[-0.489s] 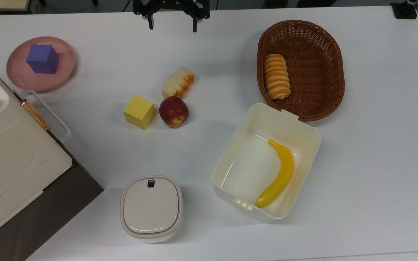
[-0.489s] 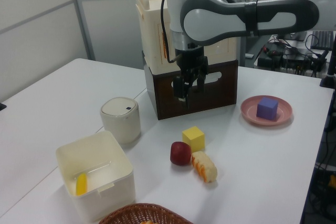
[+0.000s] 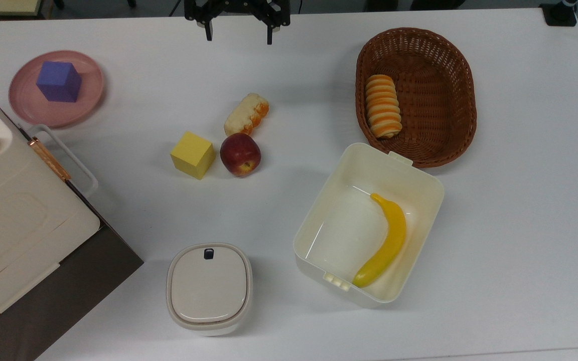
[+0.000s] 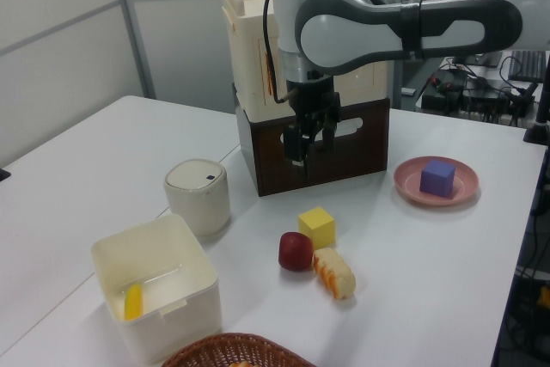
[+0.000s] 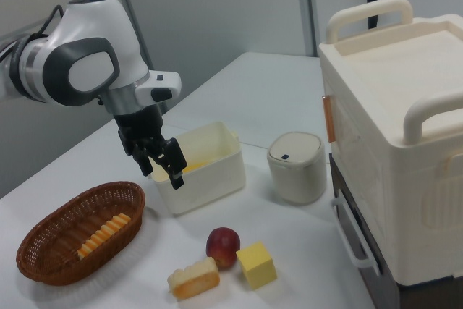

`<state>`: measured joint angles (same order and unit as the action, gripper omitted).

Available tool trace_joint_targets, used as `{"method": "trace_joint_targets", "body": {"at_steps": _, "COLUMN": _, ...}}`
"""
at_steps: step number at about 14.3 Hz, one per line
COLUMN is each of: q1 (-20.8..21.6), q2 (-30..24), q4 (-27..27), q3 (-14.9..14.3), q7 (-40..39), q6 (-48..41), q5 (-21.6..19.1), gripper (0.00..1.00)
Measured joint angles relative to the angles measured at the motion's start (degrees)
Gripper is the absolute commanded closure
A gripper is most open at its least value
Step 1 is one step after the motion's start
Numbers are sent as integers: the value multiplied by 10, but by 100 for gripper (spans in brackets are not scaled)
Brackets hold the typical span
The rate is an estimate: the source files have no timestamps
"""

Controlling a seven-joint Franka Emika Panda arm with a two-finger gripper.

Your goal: Put the purple cube on the table

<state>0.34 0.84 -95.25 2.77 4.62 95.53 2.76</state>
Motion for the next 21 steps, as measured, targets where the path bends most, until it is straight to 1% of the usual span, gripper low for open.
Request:
{"method": "trace_joint_targets", "body": {"at_steps": 3, "q1": -12, "q2": 0, "q4": 0, "q3": -6, "q7": -3, "q6": 0, "q5": 1, "gripper": 0}}
{"method": "trace_joint_targets", "body": {"at_steps": 6, "q1": -48, "q2": -6, "q4": 0, "q3": -8, "q7": -46, "q6": 0, "q5": 1, "gripper": 0}}
{"method": "trace_joint_targets", "body": {"at_steps": 7, "q1": -74, "q2": -8, "q4": 0, "q3": -9, "q7": -76, "q6": -1, "q5": 1, "gripper": 0}}
{"method": "trace_joint_targets", "body": {"at_steps": 9, "q1": -111, "q2": -8, "q4": -1, "q3": -12, "q7": -113, "q6": -5, "q5": 3, "gripper": 0}}
{"method": "trace_joint_targets", "body": {"at_steps": 12, "q1": -177, "q2": -6, "q4": -9, "q3": -14, "q7": -192, "q6": -5, "q5": 5, "gripper": 0}}
{"method": "trace_joint_targets", "body": {"at_steps": 16, "q1": -265, "q2": -3, "q4": -25, "q3": -16, "q7": -255, "q6": -5, "q5": 5, "gripper": 0}}
{"method": "trace_joint_targets", "body": {"at_steps": 17, "q1": -286, "q2": -2, "q4": -30, "q3": -16, "q7": -288, "q6": -5, "q5": 5, "gripper": 0}}
{"method": "trace_joint_targets", "body": {"at_steps": 18, "q1": -318, "q2": -1, "q4": -36, "q3": -17, "q7": -340, "q6": -5, "q5": 5, "gripper": 0}}
{"method": "trace_joint_targets", "body": {"at_steps": 20, "q1": -349, "q2": 0, "q4": -52, "q3": -17, "q7": -380, "q6": 7, "q5": 7, "gripper": 0}}
{"method": "trace_joint_targets", "body": {"at_steps": 21, "q1": -362, "q2": 0, "q4": -66, "q3": -17, "q7": -390, "q6": 27, "q5": 13, "gripper": 0}}
